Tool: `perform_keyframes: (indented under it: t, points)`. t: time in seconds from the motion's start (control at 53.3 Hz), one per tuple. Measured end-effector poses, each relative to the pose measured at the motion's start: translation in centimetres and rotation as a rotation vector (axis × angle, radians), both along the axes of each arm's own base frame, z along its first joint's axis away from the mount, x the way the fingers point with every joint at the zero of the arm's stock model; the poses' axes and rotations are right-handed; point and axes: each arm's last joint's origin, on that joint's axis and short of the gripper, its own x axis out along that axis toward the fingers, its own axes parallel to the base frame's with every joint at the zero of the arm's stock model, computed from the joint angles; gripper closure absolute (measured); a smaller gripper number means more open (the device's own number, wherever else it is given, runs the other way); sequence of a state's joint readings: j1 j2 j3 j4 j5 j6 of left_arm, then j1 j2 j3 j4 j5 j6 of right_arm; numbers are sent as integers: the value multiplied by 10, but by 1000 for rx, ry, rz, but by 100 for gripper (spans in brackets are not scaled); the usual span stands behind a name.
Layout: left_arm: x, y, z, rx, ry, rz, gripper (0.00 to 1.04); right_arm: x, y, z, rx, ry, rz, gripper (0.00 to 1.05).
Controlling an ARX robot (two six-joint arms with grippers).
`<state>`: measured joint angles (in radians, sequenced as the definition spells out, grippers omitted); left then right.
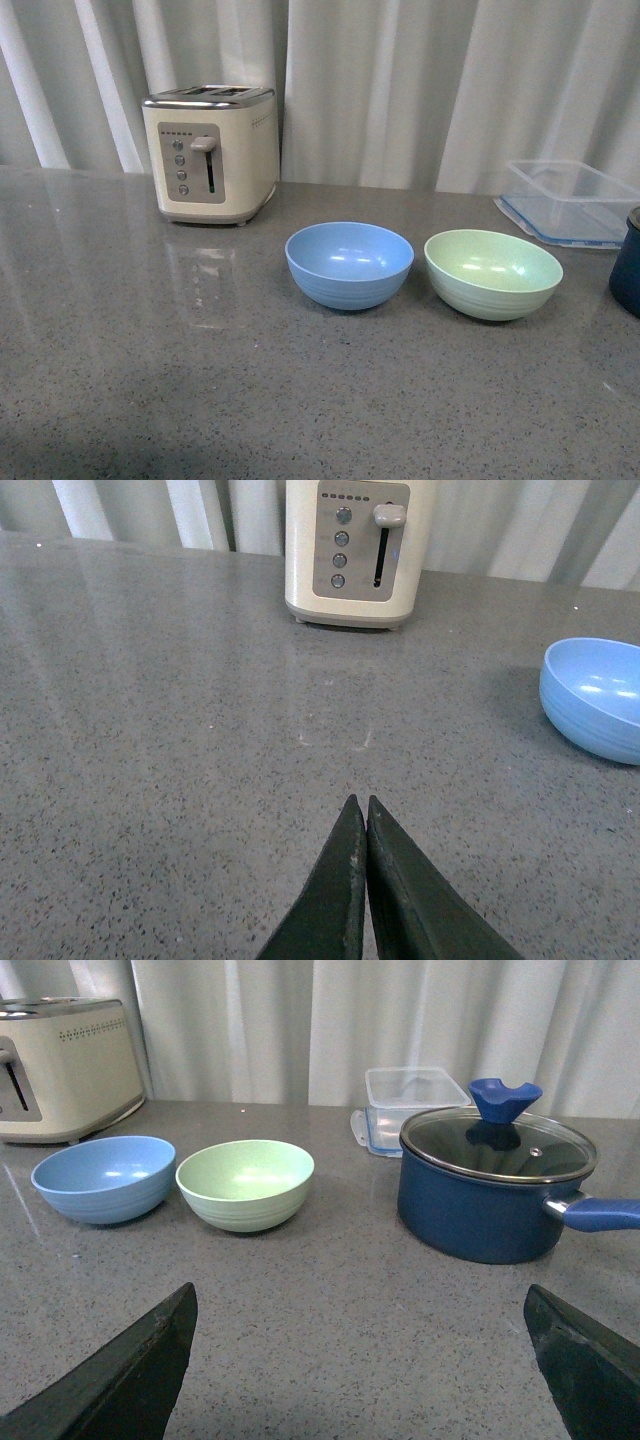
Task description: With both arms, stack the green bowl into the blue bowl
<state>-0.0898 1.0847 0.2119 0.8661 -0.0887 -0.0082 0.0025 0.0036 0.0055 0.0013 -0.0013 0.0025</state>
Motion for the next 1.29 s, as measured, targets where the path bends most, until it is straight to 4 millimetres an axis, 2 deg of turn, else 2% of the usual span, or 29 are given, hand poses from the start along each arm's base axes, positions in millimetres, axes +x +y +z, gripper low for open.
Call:
perform_keyframes:
  t: [0.244, 0.544, 1.294]
  points:
    - [-27, 14, -9, -1, 3, 3, 101, 0, 0, 0, 0, 0, 0, 10]
    - [-48, 15, -23, 0, -1, 1, 101, 0, 0, 0, 0, 0, 0, 10]
    - [-78, 15, -13, 0, -33, 2, 101, 0, 0, 0, 0, 0, 0, 10]
